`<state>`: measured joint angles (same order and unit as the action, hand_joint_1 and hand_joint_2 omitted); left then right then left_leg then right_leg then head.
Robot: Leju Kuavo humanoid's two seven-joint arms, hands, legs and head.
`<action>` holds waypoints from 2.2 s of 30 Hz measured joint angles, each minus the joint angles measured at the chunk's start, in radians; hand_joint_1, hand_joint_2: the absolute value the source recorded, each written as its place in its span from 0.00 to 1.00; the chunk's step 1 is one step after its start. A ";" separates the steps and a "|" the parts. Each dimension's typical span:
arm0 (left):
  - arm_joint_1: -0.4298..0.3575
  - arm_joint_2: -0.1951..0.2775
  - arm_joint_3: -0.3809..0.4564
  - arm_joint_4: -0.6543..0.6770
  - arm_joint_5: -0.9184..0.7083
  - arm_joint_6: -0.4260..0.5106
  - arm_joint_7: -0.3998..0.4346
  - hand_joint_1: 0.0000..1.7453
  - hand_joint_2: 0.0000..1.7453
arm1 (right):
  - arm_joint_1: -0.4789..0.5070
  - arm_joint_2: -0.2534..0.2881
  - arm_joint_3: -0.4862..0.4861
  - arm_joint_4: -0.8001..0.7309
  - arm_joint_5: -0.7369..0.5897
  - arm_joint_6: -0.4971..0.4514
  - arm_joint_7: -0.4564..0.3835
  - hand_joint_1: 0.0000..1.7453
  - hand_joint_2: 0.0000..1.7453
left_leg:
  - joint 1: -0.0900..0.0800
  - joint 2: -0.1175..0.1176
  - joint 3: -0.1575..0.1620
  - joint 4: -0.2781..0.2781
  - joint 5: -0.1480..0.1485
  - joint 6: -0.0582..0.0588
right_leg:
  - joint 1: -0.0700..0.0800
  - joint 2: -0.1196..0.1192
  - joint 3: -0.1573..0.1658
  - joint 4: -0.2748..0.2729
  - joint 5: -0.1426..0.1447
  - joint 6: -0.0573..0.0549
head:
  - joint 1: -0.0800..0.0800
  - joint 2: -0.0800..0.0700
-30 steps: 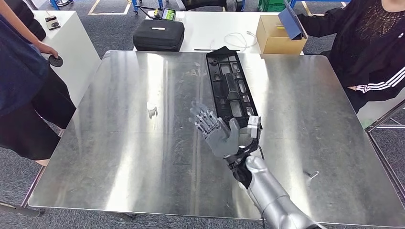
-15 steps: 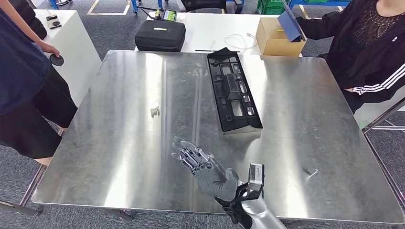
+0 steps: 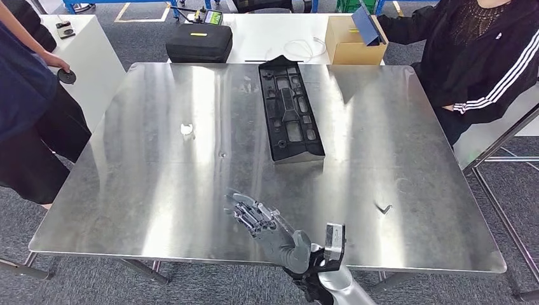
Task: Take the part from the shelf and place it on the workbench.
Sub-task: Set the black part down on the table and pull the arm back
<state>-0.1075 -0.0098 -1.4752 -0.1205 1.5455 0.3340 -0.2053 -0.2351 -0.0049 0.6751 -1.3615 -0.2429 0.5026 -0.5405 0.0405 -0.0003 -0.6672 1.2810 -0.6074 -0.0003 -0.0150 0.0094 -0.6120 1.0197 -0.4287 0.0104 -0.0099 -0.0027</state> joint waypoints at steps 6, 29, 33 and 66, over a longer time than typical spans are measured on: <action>-0.011 0.000 0.000 0.000 -0.002 -0.002 -0.001 0.00 0.00 | 0.005 0.005 0.000 -0.003 0.020 -0.015 0.011 0.00 0.00 | -0.021 -0.004 0.180 -0.260 0.057 0.024 | 0.010 -0.001 -0.025 0.000 0.042 0.033 | 0.002 0.000; -0.004 -0.002 -0.003 0.000 -0.004 0.009 0.004 0.00 0.00 | 0.028 0.008 -0.004 0.003 0.086 -0.108 0.027 0.00 0.00 | -0.019 0.002 -0.041 0.002 0.013 -0.010 | 0.000 -0.012 0.066 -0.037 -0.024 -0.008 | 0.000 0.000; -0.007 -0.002 -0.003 0.000 -0.002 0.010 0.006 0.00 0.00 | 0.035 0.009 -0.005 0.008 0.084 -0.113 0.028 0.00 0.00 | -0.013 0.000 0.114 -0.168 0.086 -0.010 | 0.001 -0.011 0.020 -0.021 0.005 0.009 | 0.000 0.000; -0.011 -0.013 -0.008 -0.003 0.001 0.036 -0.011 0.00 0.00 | 0.033 0.071 -0.056 1.121 0.301 -0.666 0.637 0.00 0.00 | -0.009 -0.014 0.150 -0.256 0.099 -0.019 | 0.001 -0.019 0.032 -0.024 0.002 0.031 | 0.001 0.000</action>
<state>-0.1180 -0.0228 -1.4832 -0.1240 1.5461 0.3698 -0.2168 -0.2022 0.0659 0.6192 -0.2404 0.0578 -0.1630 0.0968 0.0311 -0.0140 -0.5169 1.0248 -0.5088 -0.0193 -0.0138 -0.0095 -0.5800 0.9955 -0.4269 0.0417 -0.0087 -0.0027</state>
